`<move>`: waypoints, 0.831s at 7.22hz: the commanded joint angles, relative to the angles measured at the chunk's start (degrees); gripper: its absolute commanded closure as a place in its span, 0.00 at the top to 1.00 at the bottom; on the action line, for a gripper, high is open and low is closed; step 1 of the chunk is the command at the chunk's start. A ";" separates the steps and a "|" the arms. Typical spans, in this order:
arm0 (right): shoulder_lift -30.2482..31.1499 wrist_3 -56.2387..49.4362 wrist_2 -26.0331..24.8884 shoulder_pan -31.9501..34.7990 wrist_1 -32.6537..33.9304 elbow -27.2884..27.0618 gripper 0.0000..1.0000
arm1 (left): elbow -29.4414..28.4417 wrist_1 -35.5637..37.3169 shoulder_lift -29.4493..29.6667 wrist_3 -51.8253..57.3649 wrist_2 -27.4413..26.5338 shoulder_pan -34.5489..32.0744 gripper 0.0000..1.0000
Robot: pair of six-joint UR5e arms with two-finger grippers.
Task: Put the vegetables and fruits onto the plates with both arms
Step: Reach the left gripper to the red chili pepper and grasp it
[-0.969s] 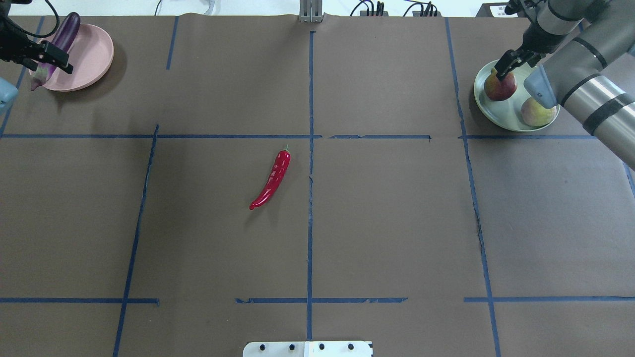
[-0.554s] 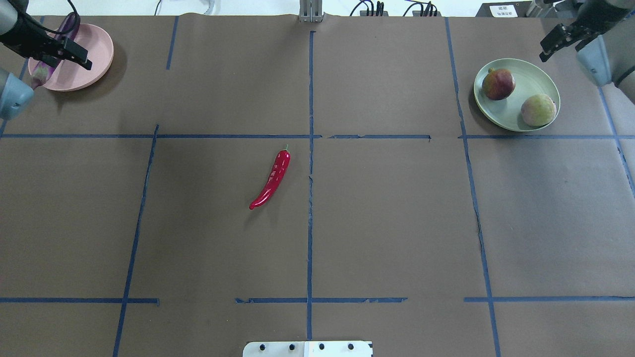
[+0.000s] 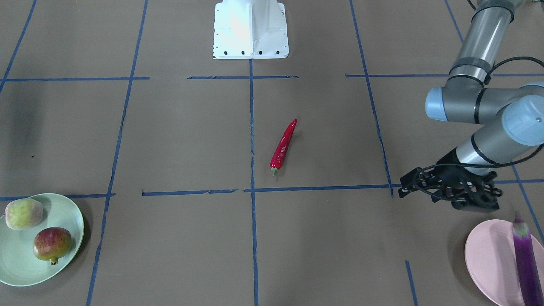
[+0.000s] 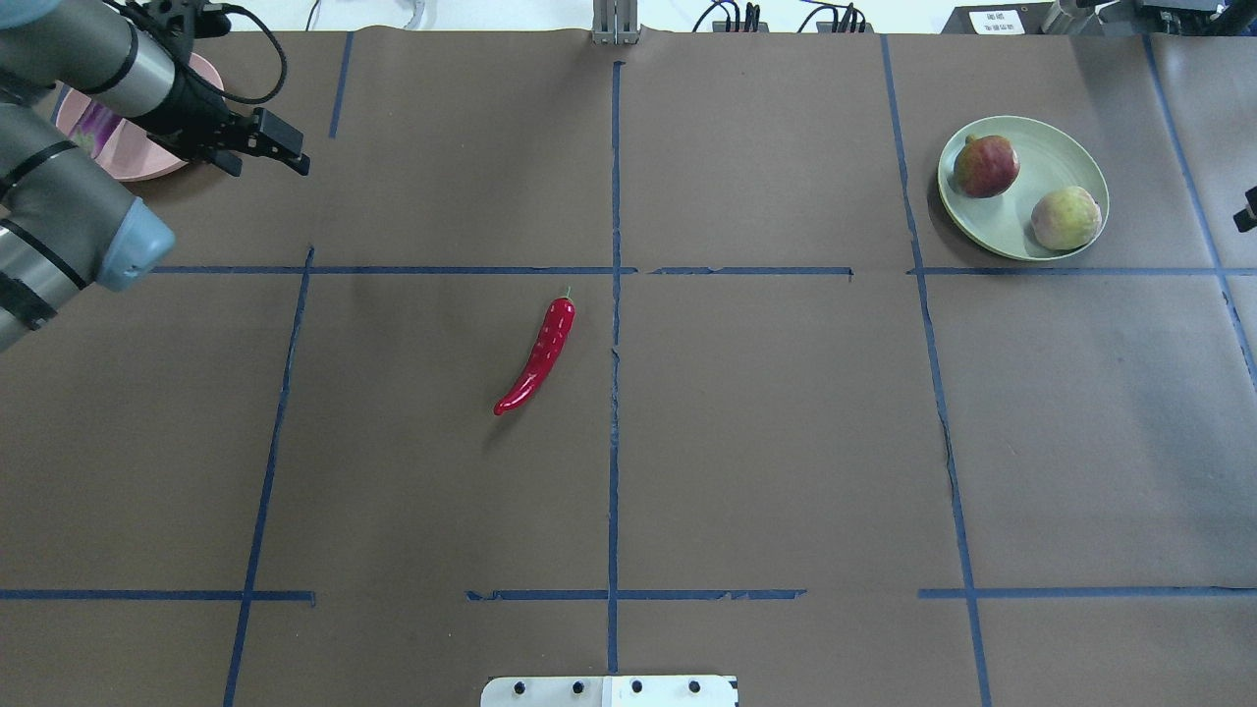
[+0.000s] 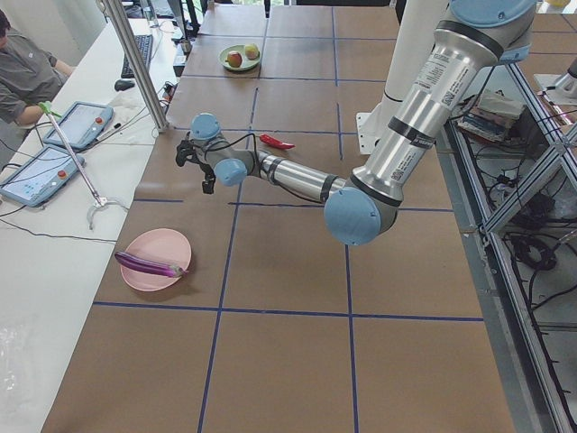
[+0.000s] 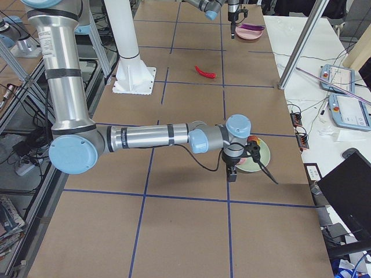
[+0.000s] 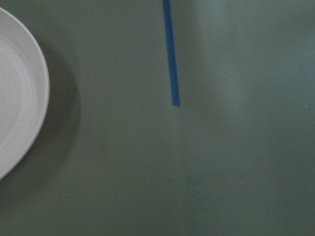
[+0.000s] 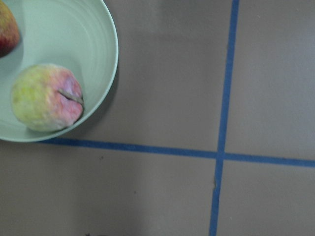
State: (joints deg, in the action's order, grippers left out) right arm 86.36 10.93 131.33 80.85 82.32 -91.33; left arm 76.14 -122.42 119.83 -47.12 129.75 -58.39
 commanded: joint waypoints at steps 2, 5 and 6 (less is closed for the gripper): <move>8.56 0.58 0.32 1.06 -0.14 -7.90 1.00 | 1.38 4.53 7.93 -9.73 -8.16 12.12 1.00; 8.83 0.84 0.06 1.06 -0.32 -7.90 1.00 | 2.26 11.75 14.80 -16.92 -21.68 23.98 0.96; 8.83 0.84 0.06 1.06 -0.41 -7.90 1.00 | 2.17 11.76 14.90 -17.30 -23.73 26.46 0.90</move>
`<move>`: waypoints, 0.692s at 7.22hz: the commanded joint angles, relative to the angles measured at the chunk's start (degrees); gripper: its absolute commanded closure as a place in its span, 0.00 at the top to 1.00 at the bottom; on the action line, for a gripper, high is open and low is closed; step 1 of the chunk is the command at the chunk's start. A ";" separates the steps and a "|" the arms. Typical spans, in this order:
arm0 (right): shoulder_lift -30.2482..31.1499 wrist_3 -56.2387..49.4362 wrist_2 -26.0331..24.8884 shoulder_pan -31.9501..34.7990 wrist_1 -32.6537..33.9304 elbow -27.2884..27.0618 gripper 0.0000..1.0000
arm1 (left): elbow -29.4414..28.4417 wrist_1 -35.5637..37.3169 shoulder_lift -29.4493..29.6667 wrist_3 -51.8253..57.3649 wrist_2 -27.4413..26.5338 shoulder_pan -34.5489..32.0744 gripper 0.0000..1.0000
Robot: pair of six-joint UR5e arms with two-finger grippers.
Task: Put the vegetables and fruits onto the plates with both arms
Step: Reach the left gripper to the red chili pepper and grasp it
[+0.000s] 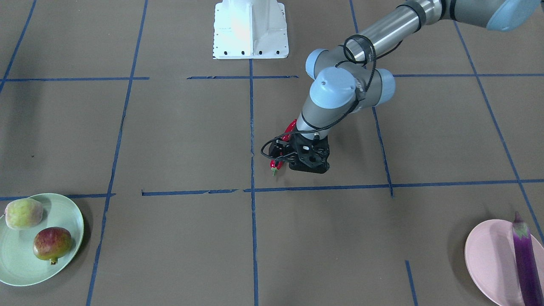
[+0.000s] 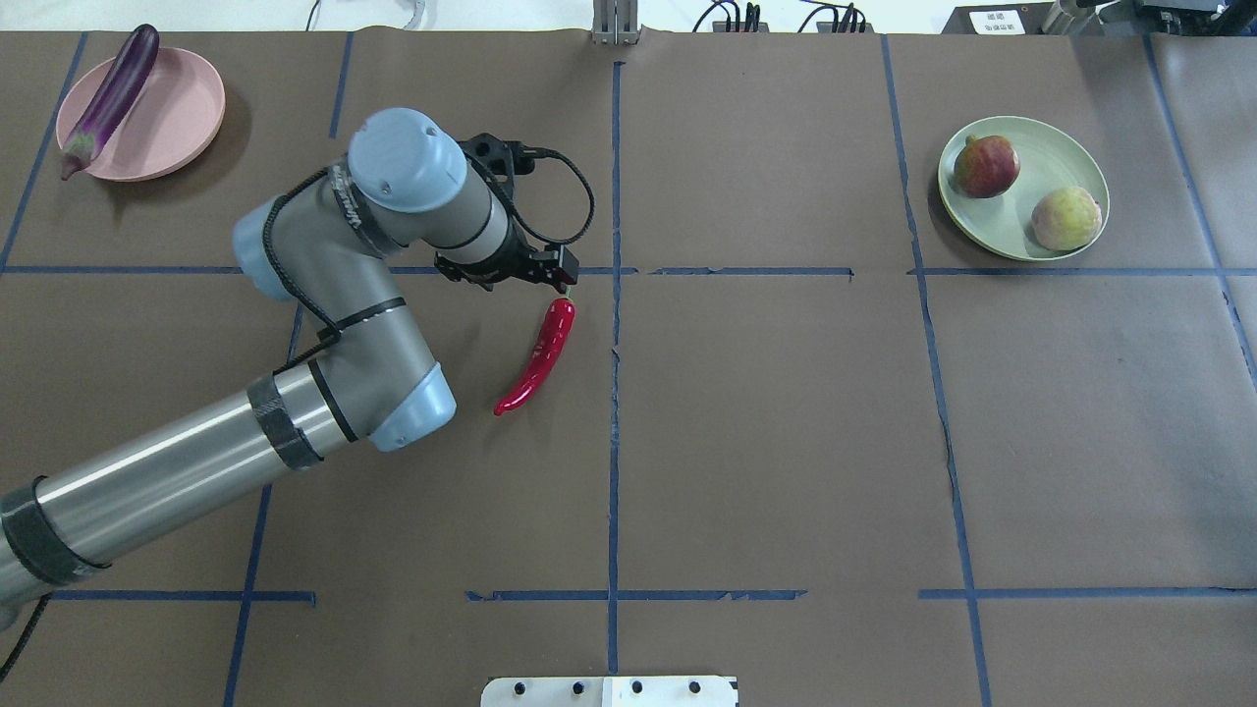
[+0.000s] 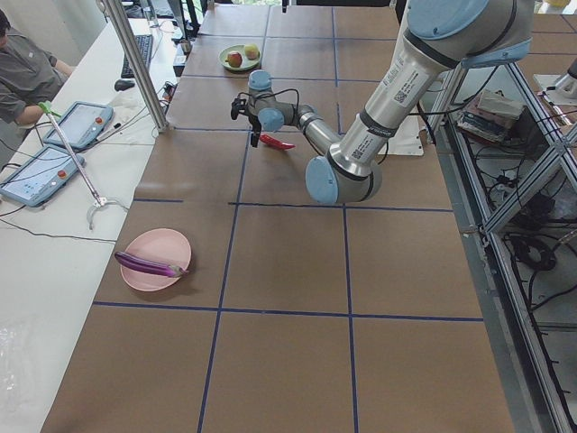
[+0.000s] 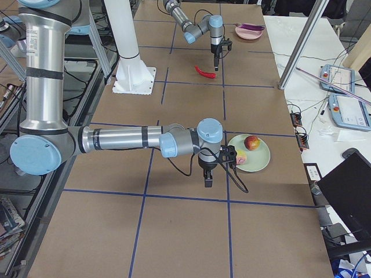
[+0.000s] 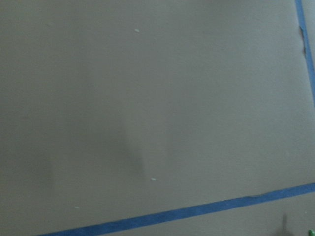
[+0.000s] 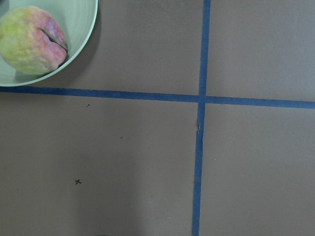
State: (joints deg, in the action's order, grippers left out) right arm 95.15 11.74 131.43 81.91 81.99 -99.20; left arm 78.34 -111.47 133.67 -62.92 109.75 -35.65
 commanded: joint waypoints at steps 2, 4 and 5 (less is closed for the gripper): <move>-0.67 0.04 -0.12 0.00 -0.07 -0.03 1.00 | -0.29 0.82 0.89 -1.59 -3.75 4.36 0.78; -0.23 -0.05 -0.12 0.00 -0.07 -0.03 1.00 | -0.29 0.82 0.45 -1.33 -3.75 4.36 0.71; 0.03 -0.22 -0.21 0.00 -0.16 -0.03 1.00 | -0.38 0.82 0.36 -0.89 -3.75 4.36 0.71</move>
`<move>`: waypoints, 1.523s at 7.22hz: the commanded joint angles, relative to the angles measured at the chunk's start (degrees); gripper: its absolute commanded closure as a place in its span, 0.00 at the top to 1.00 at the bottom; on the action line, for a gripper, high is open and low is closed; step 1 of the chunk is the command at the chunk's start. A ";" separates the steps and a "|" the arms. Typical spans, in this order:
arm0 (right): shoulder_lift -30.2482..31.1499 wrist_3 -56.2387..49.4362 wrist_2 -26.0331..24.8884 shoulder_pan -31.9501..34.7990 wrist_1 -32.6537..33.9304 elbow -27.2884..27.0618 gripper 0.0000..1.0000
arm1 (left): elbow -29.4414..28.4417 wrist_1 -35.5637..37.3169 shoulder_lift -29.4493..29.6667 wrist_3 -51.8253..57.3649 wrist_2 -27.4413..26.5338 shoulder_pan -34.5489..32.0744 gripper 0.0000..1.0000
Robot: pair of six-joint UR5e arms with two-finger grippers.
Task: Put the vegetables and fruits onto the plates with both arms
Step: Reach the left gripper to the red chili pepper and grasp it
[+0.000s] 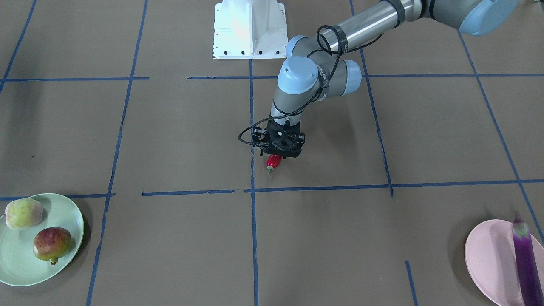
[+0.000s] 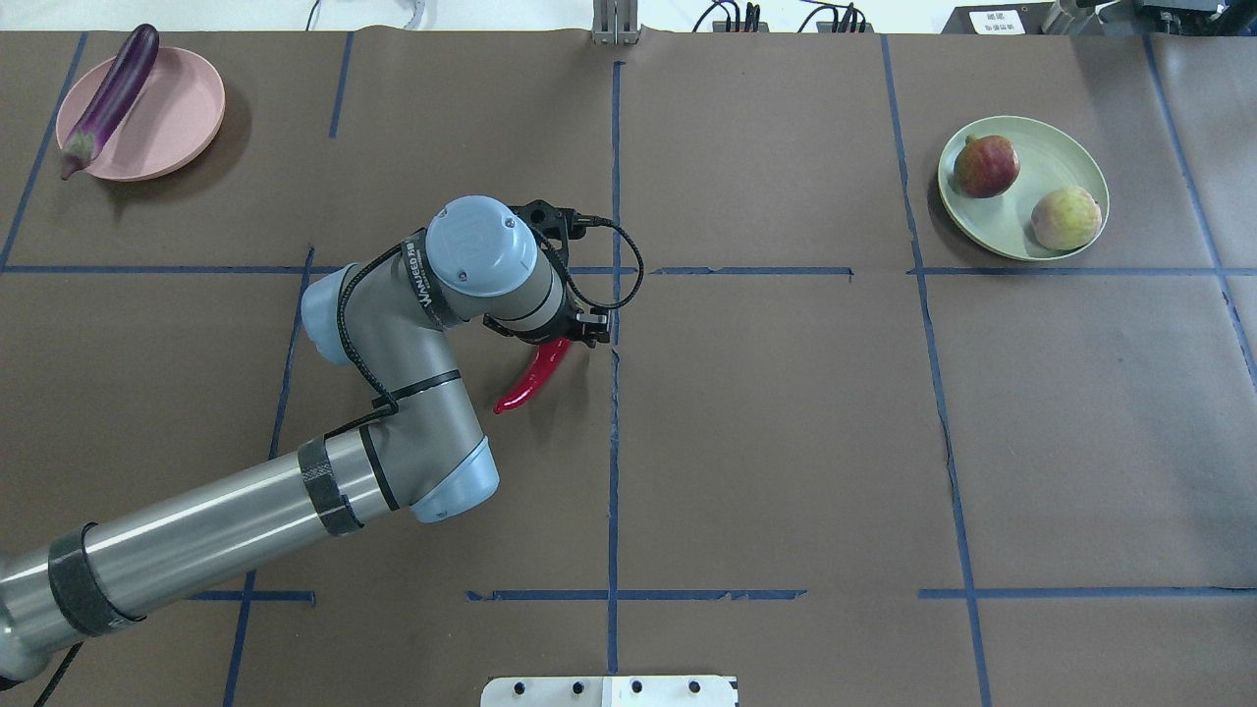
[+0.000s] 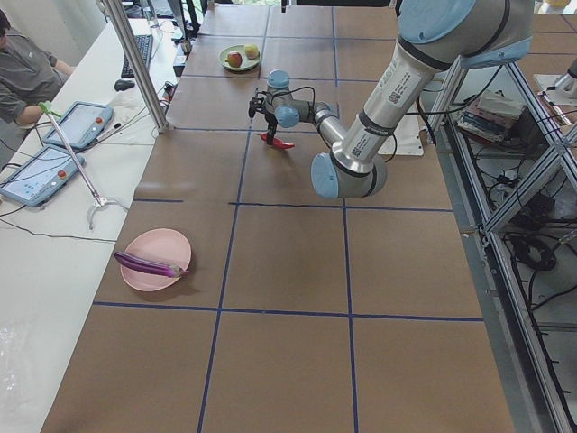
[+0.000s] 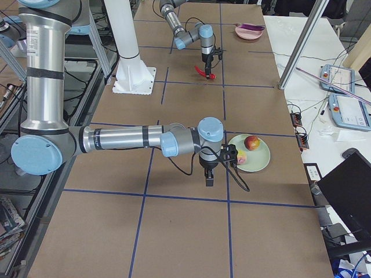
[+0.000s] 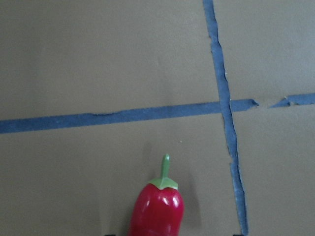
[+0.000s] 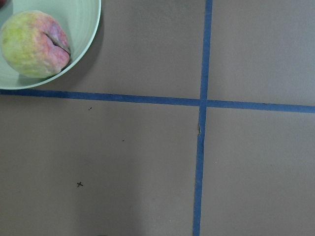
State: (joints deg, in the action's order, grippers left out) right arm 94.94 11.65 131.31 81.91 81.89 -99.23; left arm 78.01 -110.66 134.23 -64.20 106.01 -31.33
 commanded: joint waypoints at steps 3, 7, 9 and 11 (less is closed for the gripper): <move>0.25 -0.14 -0.18 0.00 -0.07 0.01 1.00 | -0.05 0.00 -0.98 0.30 0.07 -0.04 0.46; 0.25 -0.41 -0.09 0.00 -0.07 -0.08 1.00 | 0.56 0.53 -1.25 -2.15 2.60 -6.77 0.00; 0.25 -0.76 0.09 0.00 -0.07 0.01 1.00 | -1.97 3.66 -3.70 0.11 12.25 -19.41 0.00; 0.34 -0.84 0.18 0.00 -0.07 0.09 1.00 | -12.47 7.12 -3.36 21.29 12.55 -29.09 0.00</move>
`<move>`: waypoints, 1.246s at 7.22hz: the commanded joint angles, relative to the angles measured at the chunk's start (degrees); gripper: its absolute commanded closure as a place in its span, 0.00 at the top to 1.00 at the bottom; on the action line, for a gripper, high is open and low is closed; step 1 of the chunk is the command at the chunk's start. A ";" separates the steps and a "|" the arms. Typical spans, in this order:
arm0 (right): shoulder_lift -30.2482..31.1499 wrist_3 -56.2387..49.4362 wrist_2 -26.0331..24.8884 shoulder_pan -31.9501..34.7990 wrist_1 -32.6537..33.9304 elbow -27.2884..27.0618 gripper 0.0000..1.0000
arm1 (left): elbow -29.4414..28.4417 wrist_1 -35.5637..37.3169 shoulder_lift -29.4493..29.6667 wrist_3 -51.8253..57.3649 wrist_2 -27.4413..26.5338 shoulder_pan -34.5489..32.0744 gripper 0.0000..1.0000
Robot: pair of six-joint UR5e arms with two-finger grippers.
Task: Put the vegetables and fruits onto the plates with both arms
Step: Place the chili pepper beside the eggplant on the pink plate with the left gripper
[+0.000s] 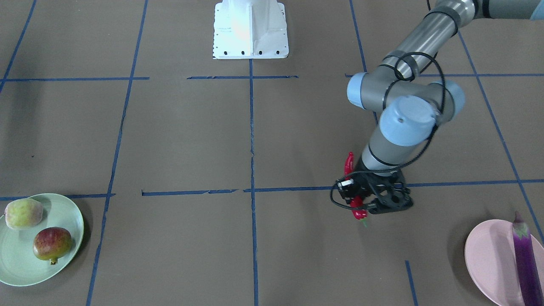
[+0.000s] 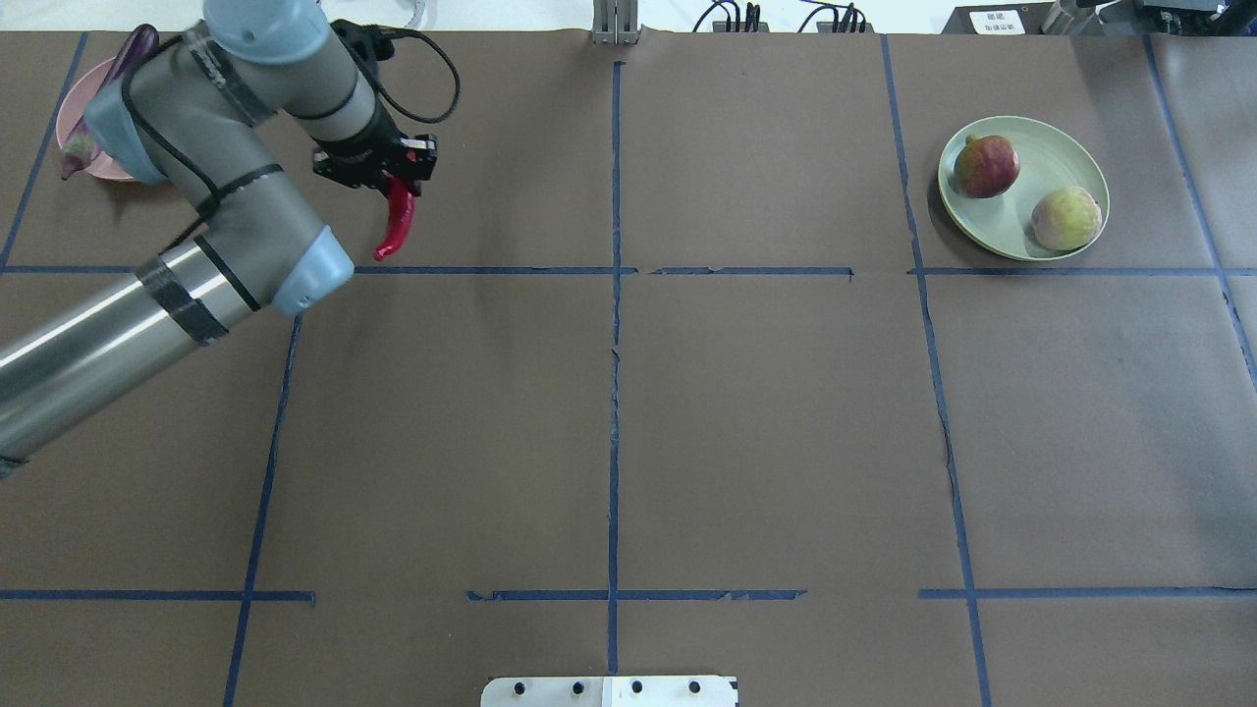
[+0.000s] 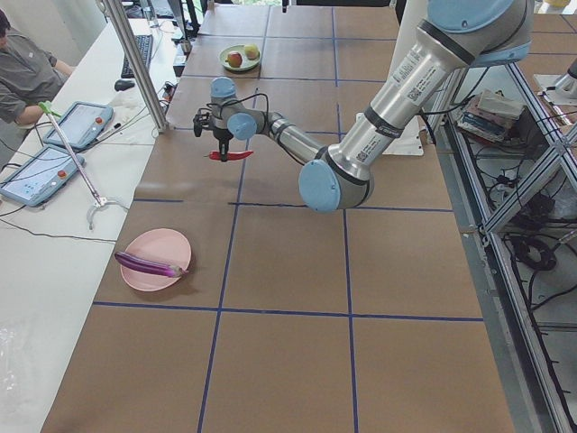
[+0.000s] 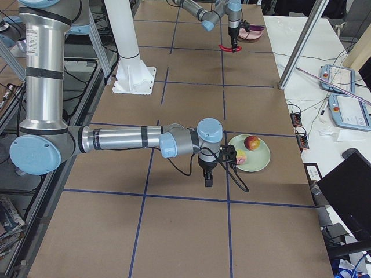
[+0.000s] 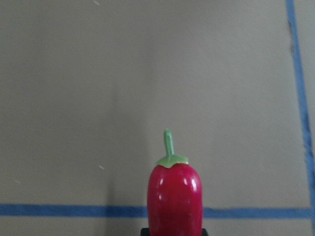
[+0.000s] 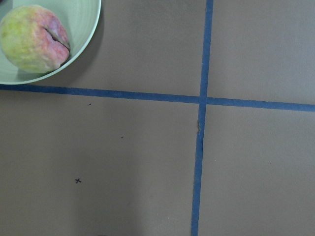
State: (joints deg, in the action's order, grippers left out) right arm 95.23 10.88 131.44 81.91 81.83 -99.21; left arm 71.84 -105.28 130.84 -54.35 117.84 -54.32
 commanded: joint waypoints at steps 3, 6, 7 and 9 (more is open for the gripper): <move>0.05 0.02 0.13 0.00 0.00 0.07 1.00 | -19.15 0.69 1.17 30.24 -0.15 -14.31 0.00; 0.05 0.02 0.04 0.00 0.00 0.07 1.00 | -30.25 -8.69 4.77 31.24 -7.09 -13.53 0.47; 0.05 0.02 0.04 0.00 -0.09 -0.11 1.00 | -30.44 -14.03 2.69 32.28 -11.10 -12.57 0.99; 0.13 -0.16 0.05 0.00 -0.09 -0.11 1.00 | -30.62 -14.08 2.75 40.17 -10.71 -14.13 1.00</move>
State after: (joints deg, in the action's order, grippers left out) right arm 95.30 10.86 131.52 81.91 81.75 -99.29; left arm 41.40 -118.61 133.67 -17.92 107.26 -67.62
